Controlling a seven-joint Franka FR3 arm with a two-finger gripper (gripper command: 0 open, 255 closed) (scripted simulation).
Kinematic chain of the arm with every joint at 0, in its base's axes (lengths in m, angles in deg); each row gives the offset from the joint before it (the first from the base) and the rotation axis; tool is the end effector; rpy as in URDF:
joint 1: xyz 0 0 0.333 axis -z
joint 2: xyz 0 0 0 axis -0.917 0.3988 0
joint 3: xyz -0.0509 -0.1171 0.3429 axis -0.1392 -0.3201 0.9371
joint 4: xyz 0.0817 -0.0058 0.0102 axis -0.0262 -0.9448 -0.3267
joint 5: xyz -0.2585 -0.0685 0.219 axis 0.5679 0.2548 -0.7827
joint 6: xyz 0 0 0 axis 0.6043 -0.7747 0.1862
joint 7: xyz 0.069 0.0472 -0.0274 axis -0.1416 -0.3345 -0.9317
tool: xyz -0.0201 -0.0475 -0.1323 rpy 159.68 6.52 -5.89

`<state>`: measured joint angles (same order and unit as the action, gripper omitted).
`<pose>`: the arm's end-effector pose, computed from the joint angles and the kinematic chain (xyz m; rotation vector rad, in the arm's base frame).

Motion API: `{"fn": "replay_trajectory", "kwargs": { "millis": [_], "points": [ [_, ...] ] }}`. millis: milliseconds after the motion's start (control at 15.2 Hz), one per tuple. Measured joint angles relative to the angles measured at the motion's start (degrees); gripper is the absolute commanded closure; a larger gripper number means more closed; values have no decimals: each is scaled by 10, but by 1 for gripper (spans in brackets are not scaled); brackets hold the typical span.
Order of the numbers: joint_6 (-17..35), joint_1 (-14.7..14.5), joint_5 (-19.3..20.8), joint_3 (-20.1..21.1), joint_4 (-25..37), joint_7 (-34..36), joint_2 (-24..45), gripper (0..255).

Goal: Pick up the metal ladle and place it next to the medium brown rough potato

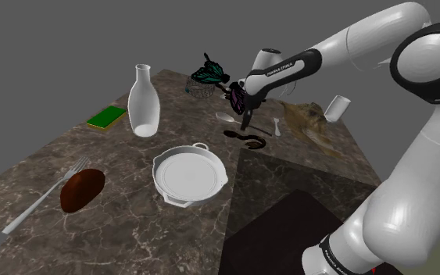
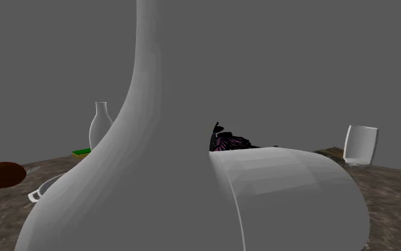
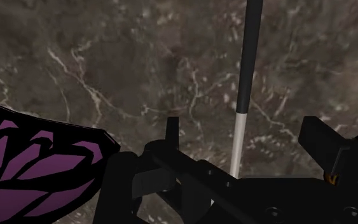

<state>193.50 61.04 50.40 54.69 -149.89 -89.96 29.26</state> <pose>0.5370 -0.0839 0.3882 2.8480 1.0667 0.0976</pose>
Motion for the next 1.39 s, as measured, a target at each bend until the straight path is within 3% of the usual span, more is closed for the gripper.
{"fn": "replay_trajectory", "kwargs": {
  "millis": [462,528,1386],
  "points": [
    [6,0,-1,0,-2,-1,3,0],
    [6,0,-1,0,-2,-1,3,255],
    [-9,-1,1,0,5,1,-5,255]
  ]
}}
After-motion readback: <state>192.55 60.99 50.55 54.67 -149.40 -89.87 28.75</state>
